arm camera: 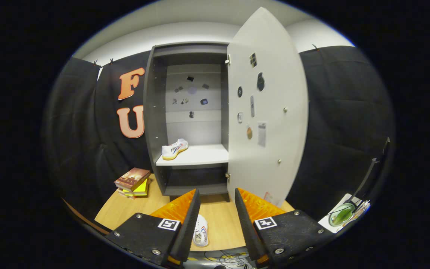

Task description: Open the shoe cabinet door, grab the shoes and put them into the shoe cabinet, then close the shoe cabinet door.

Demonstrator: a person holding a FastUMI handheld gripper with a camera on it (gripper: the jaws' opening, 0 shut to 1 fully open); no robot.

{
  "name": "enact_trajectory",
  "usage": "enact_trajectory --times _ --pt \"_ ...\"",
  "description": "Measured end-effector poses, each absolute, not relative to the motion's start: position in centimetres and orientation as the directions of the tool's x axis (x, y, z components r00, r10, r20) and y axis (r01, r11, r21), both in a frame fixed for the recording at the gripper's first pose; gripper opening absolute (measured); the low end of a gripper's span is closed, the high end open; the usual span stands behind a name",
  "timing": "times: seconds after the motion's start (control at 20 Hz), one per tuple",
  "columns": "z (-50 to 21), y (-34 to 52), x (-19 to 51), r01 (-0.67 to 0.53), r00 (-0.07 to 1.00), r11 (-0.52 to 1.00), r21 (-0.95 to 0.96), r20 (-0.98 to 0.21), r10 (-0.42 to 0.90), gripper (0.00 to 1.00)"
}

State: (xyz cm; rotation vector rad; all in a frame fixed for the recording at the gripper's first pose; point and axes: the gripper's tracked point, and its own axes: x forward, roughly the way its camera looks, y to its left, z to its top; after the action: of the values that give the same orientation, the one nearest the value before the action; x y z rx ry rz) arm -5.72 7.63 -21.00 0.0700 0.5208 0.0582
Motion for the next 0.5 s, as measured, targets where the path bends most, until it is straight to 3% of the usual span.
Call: enact_trajectory --times 0.2,0.5 --pt "-28.9 12.1 -5.4 -0.117 0.774 0.980 0.162 -0.603 0.192 0.81" --pt "-41.3 16.8 -7.5 -0.216 0.579 0.951 0.220 -0.755 0.306 0.88"
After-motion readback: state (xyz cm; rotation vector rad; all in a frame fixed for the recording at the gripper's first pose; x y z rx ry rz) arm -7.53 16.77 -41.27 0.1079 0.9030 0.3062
